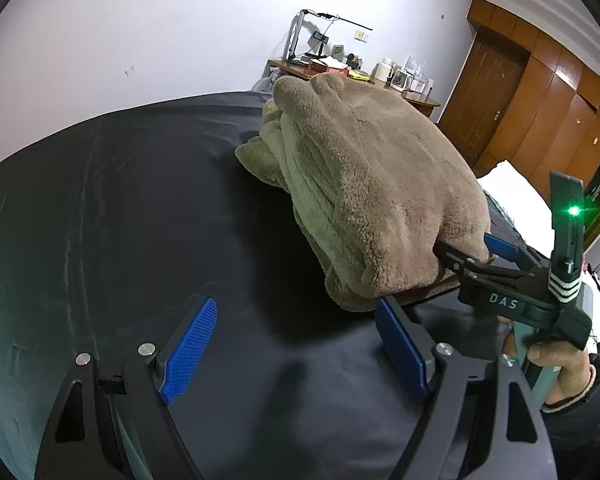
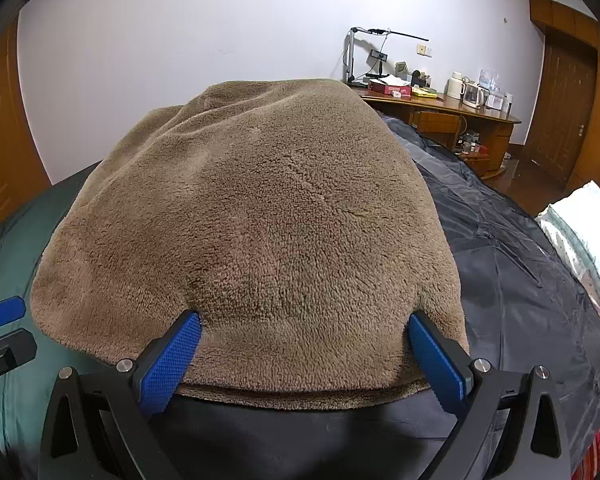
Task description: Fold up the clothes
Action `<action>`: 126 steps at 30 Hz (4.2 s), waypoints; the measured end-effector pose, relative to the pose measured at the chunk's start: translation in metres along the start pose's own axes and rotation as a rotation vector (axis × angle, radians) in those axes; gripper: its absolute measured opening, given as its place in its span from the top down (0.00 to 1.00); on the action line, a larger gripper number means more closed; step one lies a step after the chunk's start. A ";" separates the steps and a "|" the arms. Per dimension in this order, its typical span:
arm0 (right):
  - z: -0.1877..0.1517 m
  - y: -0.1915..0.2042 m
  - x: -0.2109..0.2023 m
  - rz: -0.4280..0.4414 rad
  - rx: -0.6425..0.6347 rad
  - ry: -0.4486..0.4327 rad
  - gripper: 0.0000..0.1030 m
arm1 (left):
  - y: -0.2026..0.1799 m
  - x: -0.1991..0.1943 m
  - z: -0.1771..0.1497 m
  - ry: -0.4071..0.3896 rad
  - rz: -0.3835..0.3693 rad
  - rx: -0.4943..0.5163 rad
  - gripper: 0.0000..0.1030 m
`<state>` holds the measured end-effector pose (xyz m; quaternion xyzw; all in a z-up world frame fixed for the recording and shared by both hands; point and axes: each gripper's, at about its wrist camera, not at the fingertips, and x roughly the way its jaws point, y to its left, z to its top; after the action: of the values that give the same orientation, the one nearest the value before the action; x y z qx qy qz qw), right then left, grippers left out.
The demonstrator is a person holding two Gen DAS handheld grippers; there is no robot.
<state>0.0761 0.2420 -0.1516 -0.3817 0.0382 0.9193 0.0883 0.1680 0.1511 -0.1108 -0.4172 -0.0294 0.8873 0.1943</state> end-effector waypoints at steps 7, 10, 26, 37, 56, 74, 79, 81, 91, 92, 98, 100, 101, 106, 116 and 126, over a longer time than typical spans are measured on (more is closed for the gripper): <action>0.001 -0.001 0.000 0.012 0.010 -0.005 0.00 | -0.002 0.011 0.000 0.045 0.027 0.004 0.18; 0.000 -0.001 -0.001 0.006 0.009 -0.008 0.00 | -0.004 0.014 -0.002 0.047 0.041 0.017 0.18; -0.015 0.000 -0.054 -0.016 0.014 -0.055 0.01 | -0.020 0.024 0.001 0.051 0.090 0.105 0.17; -0.028 0.001 -0.064 -0.030 -0.010 -0.083 0.01 | -0.028 0.027 0.011 0.069 0.066 0.111 0.17; -0.019 0.006 -0.090 0.012 0.026 -0.178 0.01 | -0.051 0.004 0.028 0.006 0.125 0.121 0.17; -0.016 -0.006 -0.114 0.030 0.051 -0.248 0.00 | -0.059 -0.014 0.026 -0.045 0.150 0.101 0.17; -0.018 -0.001 -0.116 -0.001 0.011 -0.266 0.00 | -0.065 -0.016 0.028 -0.053 0.148 0.111 0.17; -0.018 -0.002 -0.114 -0.006 0.009 -0.259 0.01 | -0.066 -0.014 0.029 -0.053 0.148 0.111 0.17; -0.018 -0.013 -0.107 -0.015 0.037 -0.236 0.01 | -0.071 -0.007 0.032 -0.046 0.149 0.116 0.17; -0.018 -0.012 -0.106 -0.016 0.036 -0.236 0.00 | -0.072 -0.007 0.032 -0.046 0.149 0.118 0.17; -0.016 -0.011 -0.106 -0.011 0.028 -0.236 0.01 | -0.077 -0.007 0.035 -0.050 0.146 0.124 0.17; -0.016 -0.010 -0.106 -0.012 0.025 -0.238 0.00 | -0.078 -0.007 0.037 -0.054 0.145 0.126 0.17; -0.015 -0.010 -0.107 -0.012 0.024 -0.240 0.00 | -0.078 -0.008 0.037 -0.055 0.144 0.126 0.17; -0.014 -0.011 -0.109 -0.013 0.026 -0.245 0.00 | -0.078 -0.007 0.040 -0.057 0.142 0.125 0.17; -0.017 -0.010 -0.101 -0.018 0.021 -0.222 0.00 | -0.075 -0.006 0.035 -0.098 0.113 0.110 0.17; -0.021 0.000 -0.088 -0.016 0.005 -0.185 0.01 | -0.073 -0.007 0.030 -0.126 0.146 0.120 0.17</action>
<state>0.1513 0.2271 -0.1037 -0.2954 0.0293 0.9497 0.0996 0.1731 0.2192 -0.0710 -0.3491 0.0419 0.9238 0.1516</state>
